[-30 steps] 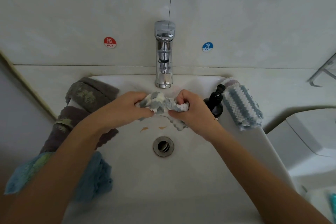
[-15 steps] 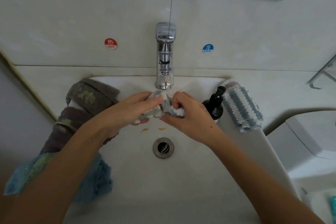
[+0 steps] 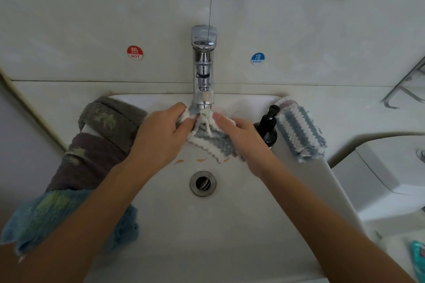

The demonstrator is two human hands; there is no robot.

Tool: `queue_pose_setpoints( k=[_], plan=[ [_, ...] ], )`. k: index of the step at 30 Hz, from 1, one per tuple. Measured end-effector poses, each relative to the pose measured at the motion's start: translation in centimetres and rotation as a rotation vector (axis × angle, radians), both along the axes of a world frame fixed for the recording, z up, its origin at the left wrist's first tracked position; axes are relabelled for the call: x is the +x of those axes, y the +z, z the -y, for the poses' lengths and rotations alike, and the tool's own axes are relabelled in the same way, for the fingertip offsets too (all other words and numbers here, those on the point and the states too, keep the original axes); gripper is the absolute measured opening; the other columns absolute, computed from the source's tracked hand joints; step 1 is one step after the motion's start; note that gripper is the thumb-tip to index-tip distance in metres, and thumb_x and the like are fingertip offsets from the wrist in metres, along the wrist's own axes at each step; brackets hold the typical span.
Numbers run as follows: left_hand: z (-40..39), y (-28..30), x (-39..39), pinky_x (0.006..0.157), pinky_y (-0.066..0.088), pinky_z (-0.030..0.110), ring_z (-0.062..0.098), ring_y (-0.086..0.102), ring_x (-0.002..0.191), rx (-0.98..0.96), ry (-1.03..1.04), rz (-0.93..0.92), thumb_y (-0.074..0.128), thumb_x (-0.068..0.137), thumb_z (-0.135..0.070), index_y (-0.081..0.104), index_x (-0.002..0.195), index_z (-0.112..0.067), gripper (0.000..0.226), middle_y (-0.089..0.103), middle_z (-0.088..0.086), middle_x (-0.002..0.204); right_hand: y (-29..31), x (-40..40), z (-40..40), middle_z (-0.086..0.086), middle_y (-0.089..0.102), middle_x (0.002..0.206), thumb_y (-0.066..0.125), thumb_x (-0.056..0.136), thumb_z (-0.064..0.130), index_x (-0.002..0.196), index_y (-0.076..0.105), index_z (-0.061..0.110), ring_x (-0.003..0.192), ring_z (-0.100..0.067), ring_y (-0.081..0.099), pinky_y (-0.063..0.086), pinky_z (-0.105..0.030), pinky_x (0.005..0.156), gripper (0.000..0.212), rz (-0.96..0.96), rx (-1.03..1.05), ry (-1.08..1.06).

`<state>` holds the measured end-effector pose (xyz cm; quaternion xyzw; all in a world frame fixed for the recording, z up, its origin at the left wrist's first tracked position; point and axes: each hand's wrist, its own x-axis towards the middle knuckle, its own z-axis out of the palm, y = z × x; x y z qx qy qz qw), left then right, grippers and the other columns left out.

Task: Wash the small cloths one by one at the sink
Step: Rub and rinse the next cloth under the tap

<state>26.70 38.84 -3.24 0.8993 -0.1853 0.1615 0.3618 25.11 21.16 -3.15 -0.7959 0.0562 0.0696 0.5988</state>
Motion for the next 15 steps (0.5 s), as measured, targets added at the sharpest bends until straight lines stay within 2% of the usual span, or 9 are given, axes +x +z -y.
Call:
queue_pose_setpoints(
  k=[3,6,7,9,11,13,15],
  plan=[
    [0.6,-0.4,-0.5,0.047,0.025,0.027,0.014,0.039,0.053,0.132,-0.006,0.096,0.047,0.098,-0.026,0.040,0.080,-0.014,0.023,0.039,-0.007,0.063,-0.1,-0.2,-0.5,-0.001,0.069,0.076,0.059,0.094,0.039,0.096,0.065,0.014,0.058,-0.014,0.064,0.046,-0.025,0.062,0.026,-0.104,0.218,-0.064],
    [1.7,-1.4,-1.0,0.053,0.032,0.032,0.022,0.049,0.062,0.127,-0.012,0.060,0.048,0.097,-0.020,0.048,0.098,-0.008,0.012,0.047,-0.001,0.076,-0.1,-0.6,-1.0,-0.003,0.062,0.075,0.058,0.095,0.020,0.091,0.057,0.015,0.050,-0.009,0.060,0.043,-0.018,0.043,0.007,-0.063,0.344,-0.162],
    [2.1,-1.8,-1.2,0.055,0.035,0.033,0.023,0.052,0.064,0.090,-0.018,0.042,0.049,0.098,-0.019,0.049,0.104,-0.007,0.014,0.051,0.000,0.079,-0.2,-0.6,-1.1,-0.001,0.060,0.073,0.058,0.094,0.017,0.086,0.053,0.017,0.049,-0.009,0.059,0.042,-0.020,0.042,0.009,-0.027,0.333,-0.200],
    [2.6,-2.1,-1.6,0.054,0.039,0.030,0.014,0.055,0.063,-0.042,-0.035,-0.034,0.048,0.098,-0.024,0.047,0.107,-0.016,0.012,0.056,-0.003,0.078,-0.4,-0.7,-1.3,0.001,0.055,0.072,0.056,0.094,0.012,0.082,0.047,0.018,0.051,-0.009,0.055,0.039,-0.020,0.042,0.016,0.059,0.302,-0.272],
    [3.4,-2.2,-2.2,0.050,0.036,0.021,0.007,0.052,0.057,-0.221,-0.050,-0.121,0.041,0.096,-0.036,0.044,0.094,-0.026,0.010,0.054,-0.007,0.070,-0.7,-0.7,-1.7,0.003,0.052,0.069,0.055,0.094,0.009,0.081,0.047,0.018,0.053,-0.009,0.051,0.040,-0.021,0.041,0.018,0.175,0.272,-0.320],
    [4.2,-2.1,-2.6,0.048,0.039,0.024,0.010,0.051,0.055,-0.368,-0.013,-0.142,0.035,0.094,-0.045,0.045,0.083,-0.028,0.022,0.053,-0.004,0.065,-1.2,-1.1,-2.3,0.007,0.049,0.062,0.055,0.095,0.012,0.075,0.048,0.017,0.053,-0.009,0.049,0.043,-0.026,0.046,0.021,0.281,0.228,-0.306],
    [4.7,-2.0,-2.6,0.048,0.042,0.028,0.009,0.051,0.053,-0.427,0.056,-0.106,0.037,0.099,-0.042,0.048,0.076,-0.027,0.030,0.053,-0.004,0.061,-1.5,-1.6,-3.2,0.007,0.046,0.058,0.054,0.097,0.019,0.068,0.047,0.017,0.054,-0.010,0.047,0.041,-0.031,0.049,0.030,0.321,0.207,-0.268]
  ],
)
